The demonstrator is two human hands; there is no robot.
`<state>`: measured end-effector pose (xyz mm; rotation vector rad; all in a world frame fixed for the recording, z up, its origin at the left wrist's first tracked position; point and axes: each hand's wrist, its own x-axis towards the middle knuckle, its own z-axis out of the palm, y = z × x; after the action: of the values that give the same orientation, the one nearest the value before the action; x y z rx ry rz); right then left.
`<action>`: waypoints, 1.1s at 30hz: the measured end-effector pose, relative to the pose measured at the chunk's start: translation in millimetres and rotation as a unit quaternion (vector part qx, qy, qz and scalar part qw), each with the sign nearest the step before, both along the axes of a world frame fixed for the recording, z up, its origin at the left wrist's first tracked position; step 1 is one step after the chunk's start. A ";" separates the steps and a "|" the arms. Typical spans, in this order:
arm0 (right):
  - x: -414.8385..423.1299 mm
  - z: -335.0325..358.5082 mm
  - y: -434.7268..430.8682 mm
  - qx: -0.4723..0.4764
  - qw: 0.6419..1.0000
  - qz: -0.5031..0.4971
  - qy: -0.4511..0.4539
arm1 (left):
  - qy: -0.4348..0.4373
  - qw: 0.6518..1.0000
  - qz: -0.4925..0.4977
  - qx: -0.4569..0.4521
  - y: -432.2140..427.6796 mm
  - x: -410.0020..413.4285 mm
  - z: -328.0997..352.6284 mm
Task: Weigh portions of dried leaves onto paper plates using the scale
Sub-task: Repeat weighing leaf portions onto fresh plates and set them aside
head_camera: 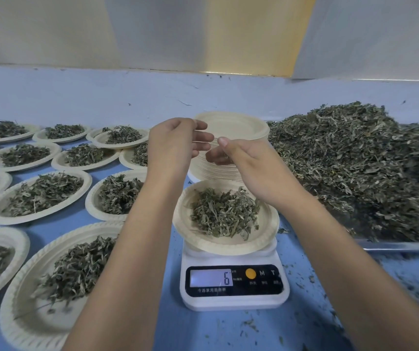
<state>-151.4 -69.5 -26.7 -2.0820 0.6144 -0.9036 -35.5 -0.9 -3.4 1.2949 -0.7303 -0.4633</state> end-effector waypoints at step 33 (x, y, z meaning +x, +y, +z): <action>-39.8 -1.9 -40.4 0.039 0.994 -0.082 -0.062 | -0.017 0.997 -0.077 0.010 -23.5 -46.8 -2.6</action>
<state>-191.2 -109.9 -28.6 -1.9105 0.7507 -1.0747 -82.3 -24.4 -6.0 1.2734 -0.8598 -0.5761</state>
